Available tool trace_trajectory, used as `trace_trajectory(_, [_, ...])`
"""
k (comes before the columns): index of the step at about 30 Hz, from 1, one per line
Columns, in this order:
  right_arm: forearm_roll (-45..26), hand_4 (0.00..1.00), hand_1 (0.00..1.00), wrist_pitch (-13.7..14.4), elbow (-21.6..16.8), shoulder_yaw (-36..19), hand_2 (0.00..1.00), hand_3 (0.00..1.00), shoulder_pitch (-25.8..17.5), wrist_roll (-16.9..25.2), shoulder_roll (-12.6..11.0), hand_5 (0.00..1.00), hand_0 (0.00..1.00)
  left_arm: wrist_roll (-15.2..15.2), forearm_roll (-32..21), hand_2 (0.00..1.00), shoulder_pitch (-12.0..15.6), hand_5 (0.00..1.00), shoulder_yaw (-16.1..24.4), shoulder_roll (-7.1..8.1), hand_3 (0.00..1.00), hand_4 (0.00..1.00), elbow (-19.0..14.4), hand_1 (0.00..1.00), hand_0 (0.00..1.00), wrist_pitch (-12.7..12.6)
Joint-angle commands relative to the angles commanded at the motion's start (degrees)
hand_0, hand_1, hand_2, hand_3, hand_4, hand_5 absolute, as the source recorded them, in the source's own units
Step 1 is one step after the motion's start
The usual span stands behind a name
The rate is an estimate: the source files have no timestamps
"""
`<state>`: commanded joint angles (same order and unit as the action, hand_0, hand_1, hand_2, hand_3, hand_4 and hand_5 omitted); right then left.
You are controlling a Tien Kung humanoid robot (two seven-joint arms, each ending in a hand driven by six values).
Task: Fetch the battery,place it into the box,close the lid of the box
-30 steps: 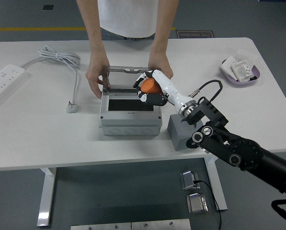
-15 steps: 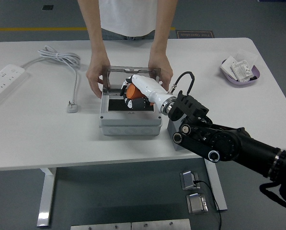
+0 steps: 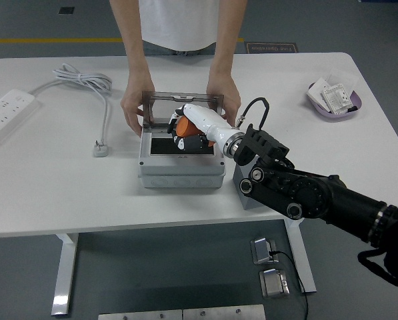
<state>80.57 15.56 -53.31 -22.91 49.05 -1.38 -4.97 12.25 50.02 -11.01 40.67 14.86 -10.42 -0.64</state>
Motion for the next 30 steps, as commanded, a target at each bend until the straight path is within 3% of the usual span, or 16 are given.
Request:
trace_trajectory(2, [-1.59,0.312,0.465,0.21,0.34,-0.03,0.537,0.651,-0.22,0.9,-0.01,0.18,0.306,-0.02,-0.04,0.614,-0.06,0.205,-0.07,-0.02,0.615,0.627,0.0,0.701,0.639,0.03])
trace_trajectory(3, [-2.34,0.54,0.604,0.31,0.5,-0.01,0.655,0.817,-0.32,1.37,-0.02,0.128,0.434,-0.03,-0.07,0.614,-0.08,0.2,-0.11,-0.02,0.615,0.625,0.0,0.701,0.639,0.05])
trace_trajectory(8, [-4.77,0.54,0.604,0.56,0.96,0.08,0.655,0.817,-0.67,2.98,0.01,0.128,0.434,0.12,0.37,0.614,-0.01,0.2,0.25,-0.02,0.615,0.625,-0.01,0.701,0.639,0.13])
trace_trajectory(9, [-4.93,0.644,0.644,0.64,0.97,0.1,0.674,0.84,-0.72,3.18,0.02,0.139,0.537,0.15,0.47,0.613,0.0,0.197,0.33,-0.01,0.614,0.621,-0.02,0.701,0.639,0.14])
trace_trajectory(14, [-5.38,0.644,0.644,0.83,0.98,0.12,0.674,0.84,-0.91,3.66,0.03,0.139,0.537,0.15,0.5,0.613,-0.06,0.197,0.28,-0.01,0.614,0.621,-0.03,0.701,0.639,0.16])
trace_trajectory(15, [-5.41,0.658,0.721,0.84,0.97,0.13,0.703,0.854,-0.94,3.73,0.03,0.141,0.731,0.13,0.44,0.611,-0.08,0.195,0.2,-0.03,0.613,0.619,-0.03,0.701,0.639,0.17])
trace_trajectory(20, [-5.72,0.658,0.721,0.98,0.94,0.14,0.703,0.854,-1.17,4.22,0.04,0.141,0.731,0.12,0.4,0.611,-0.13,0.195,-0.02,-0.09,0.613,0.619,-0.05,0.701,0.639,0.21])
trace_trajectory(21, [-5.69,0.686,0.733,0.99,0.92,0.16,0.715,0.855,-1.22,4.24,0.03,0.18,0.806,0.13,0.41,0.61,-0.12,0.191,-0.02,-0.1,0.612,0.615,-0.05,0.701,0.639,0.21])
trace_trajectory(23, [-5.66,0.686,0.733,1.02,0.55,0.15,0.715,0.855,-1.38,4.19,-0.14,0.18,0.806,0.17,0.5,0.61,-0.07,0.191,0.02,-0.11,0.612,0.615,-0.06,0.701,0.639,0.21])
trace_trajectory(26, [-7.5,0.686,0.733,0.58,-1.63,-0.05,0.715,0.855,-1.83,3.62,-1.21,0.18,0.806,0.19,0.32,0.61,0.06,0.191,-0.05,-0.16,0.612,0.615,-0.07,0.701,0.639,0.18])
trace_trajectory(30, [-12.88,0.694,0.724,-0.59,-6.6,-0.93,0.71,0.85,-2.69,3.61,-4.37,0.176,0.814,0.22,-0.06,0.61,0.35,0.189,-0.17,-0.23,0.611,0.613,-0.08,0.701,0.639,0.12])
